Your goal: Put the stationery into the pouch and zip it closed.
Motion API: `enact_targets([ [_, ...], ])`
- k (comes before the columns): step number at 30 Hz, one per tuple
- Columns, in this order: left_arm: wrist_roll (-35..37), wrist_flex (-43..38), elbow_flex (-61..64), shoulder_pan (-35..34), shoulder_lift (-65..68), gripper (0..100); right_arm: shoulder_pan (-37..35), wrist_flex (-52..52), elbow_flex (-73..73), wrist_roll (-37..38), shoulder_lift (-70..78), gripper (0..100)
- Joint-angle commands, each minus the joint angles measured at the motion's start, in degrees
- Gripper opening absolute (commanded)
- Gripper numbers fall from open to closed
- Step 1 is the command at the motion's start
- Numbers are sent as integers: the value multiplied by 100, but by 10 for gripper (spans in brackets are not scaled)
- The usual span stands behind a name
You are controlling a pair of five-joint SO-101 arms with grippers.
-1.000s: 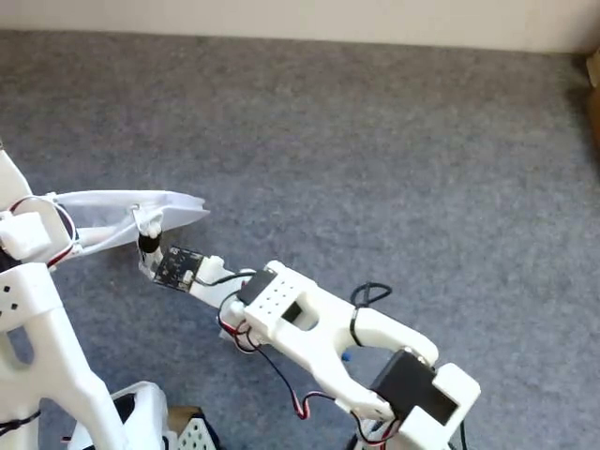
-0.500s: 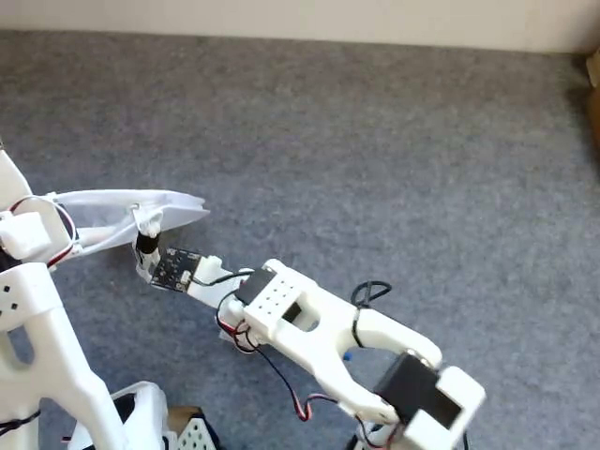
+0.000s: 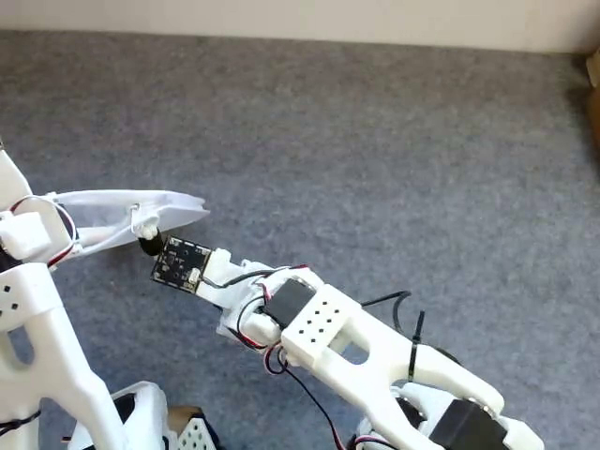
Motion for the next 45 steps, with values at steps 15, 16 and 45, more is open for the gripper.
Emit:
enact_targets([
  [15, 70, -105, 303, 84, 215, 8, 558, -13, -84, -703, -840, 5],
  [16, 70, -105, 303, 84, 215, 8, 558, -13, -57, -703, -1068, 5],
  [45, 70, -88, 330, 233, 215, 8, 470, -3846, 3503, -712, -4936, 5],
])
